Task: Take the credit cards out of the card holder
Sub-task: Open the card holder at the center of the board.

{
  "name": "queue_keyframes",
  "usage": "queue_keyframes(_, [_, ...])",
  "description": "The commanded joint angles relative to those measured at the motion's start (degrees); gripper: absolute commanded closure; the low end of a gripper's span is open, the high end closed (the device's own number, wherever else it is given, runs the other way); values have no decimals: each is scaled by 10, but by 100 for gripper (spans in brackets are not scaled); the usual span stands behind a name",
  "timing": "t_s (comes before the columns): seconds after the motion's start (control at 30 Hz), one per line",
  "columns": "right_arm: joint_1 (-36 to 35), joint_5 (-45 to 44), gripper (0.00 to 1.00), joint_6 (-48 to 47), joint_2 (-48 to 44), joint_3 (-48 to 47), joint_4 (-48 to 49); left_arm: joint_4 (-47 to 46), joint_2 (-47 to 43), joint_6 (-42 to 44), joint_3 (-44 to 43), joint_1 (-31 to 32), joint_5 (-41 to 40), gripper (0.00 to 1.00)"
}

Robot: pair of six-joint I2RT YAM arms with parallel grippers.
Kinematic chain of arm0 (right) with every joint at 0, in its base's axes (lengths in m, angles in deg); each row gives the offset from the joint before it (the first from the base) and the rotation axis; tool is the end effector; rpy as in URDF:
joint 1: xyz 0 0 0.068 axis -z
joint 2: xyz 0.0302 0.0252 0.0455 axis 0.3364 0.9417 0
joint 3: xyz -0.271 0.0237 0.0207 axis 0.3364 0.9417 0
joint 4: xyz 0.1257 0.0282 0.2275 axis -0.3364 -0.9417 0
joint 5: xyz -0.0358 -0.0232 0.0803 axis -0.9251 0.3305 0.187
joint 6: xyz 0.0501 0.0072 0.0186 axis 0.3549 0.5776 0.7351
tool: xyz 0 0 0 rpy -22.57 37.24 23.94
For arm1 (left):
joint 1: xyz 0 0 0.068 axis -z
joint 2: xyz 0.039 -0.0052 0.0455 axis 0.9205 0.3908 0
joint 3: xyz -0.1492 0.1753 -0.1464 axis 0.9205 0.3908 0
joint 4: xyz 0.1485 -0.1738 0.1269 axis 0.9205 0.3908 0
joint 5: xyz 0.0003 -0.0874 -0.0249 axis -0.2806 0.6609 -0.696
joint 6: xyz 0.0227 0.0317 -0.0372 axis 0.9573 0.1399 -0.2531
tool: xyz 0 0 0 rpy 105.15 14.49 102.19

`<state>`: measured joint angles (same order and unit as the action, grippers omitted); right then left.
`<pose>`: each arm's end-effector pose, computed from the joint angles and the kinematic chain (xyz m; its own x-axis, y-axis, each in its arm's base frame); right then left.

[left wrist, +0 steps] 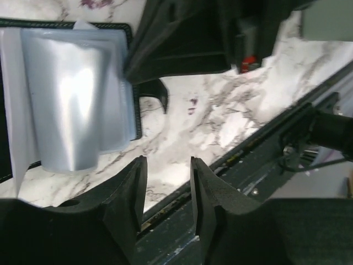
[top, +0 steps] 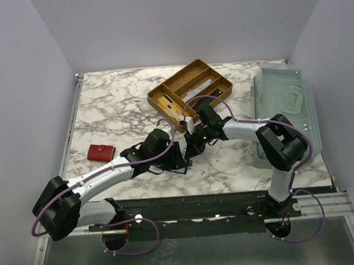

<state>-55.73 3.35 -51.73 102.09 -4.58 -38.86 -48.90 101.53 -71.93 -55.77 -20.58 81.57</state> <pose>0.2766 0.2326 0.1454 -0.6194 -0.5205 -0.5877 -0.7780 0.3069 0.5482 0.1623 -0.1815 0.2166 -0.8874 0.0040 -0.4609 0.3095 0.7463 -0.5893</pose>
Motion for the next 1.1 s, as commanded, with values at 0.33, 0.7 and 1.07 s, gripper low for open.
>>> queue_keyframes(0.33, [0,10,97,6,17,-6,11,-3,94,-6,11,4,-146,67])
queue_keyframes(0.7, [0,4,97,4,21,-8,7,7,86,-29,36,-18,-248,57])
queue_keyframes(1.07, [0,8,97,4,21,-8,7,-8,95,19,19,-19,-170,34])
